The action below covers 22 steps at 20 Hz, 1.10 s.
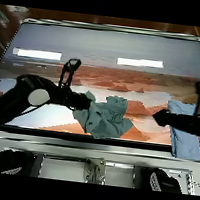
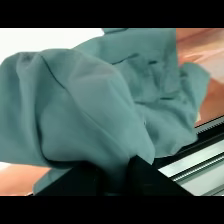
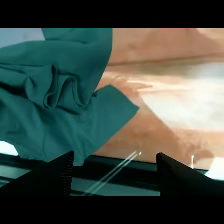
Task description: Fold the shirts.
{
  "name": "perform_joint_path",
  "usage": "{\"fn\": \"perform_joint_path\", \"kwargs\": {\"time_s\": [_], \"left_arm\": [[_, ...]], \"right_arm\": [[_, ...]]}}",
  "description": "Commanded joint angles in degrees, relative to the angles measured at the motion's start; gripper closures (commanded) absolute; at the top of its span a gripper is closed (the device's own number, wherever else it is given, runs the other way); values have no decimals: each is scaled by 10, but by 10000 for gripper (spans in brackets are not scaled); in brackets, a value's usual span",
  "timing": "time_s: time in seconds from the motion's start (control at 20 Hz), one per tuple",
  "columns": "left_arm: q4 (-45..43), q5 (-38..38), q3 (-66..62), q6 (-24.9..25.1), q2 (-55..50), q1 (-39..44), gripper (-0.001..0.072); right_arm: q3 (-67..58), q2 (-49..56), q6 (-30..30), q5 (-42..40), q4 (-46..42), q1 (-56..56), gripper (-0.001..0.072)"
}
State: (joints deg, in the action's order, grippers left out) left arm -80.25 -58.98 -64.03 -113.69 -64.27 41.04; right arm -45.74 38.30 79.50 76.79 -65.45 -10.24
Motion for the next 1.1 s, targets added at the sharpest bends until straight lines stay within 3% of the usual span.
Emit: {"fn": "perform_joint_path", "kwargs": {"time_s": [0.0, 0.05, 0.25, 0.4, 0.45, 0.55, 0.75, 0.9, 0.95, 1.0, 1.05], "left_arm": [[2, -19, 67, -40, 1, -21, 156], [2, -31, 65, -38, 5, -33, 101], [2, -104, 66, 14, 25, -95, 98], [24, -142, 101, 42, 28, -118, 75], [41, -131, 123, 41, 29, -119, 16], [99, -75, 173, 41, 28, -118, 16], [226, 105, 229, 40, 6, -110, 22], [229, 157, 230, 39, -38, -97, 33], [229, 169, 230, 39, -54, -97, 41], [229, 176, 230, 34, -69, -97, 111], [229, 179, 230, 35, -84, -97, 277]], "right_arm": [[86, 30, 4, -53, 7, 57, 41], [85, 50, 3, -66, 9, 60, 36], [81, 137, -1, -104, 7, 60, 36], [81, 216, -55, -95, 20, 60, 36], [81, 243, -68, -93, 27, 60, 36], [81, 289, -80, -95, 40, 60, 36], [81, 348, -86, -104, 55, 60, 36], [81, 365, -83, -108, 57, 60, 36], [81, 367, -78, -109, 60, 60, 36], [81, 367, -77, -113, 68, 60, 36], [81, 367, -73, -119, 80, 60, 37]]}}
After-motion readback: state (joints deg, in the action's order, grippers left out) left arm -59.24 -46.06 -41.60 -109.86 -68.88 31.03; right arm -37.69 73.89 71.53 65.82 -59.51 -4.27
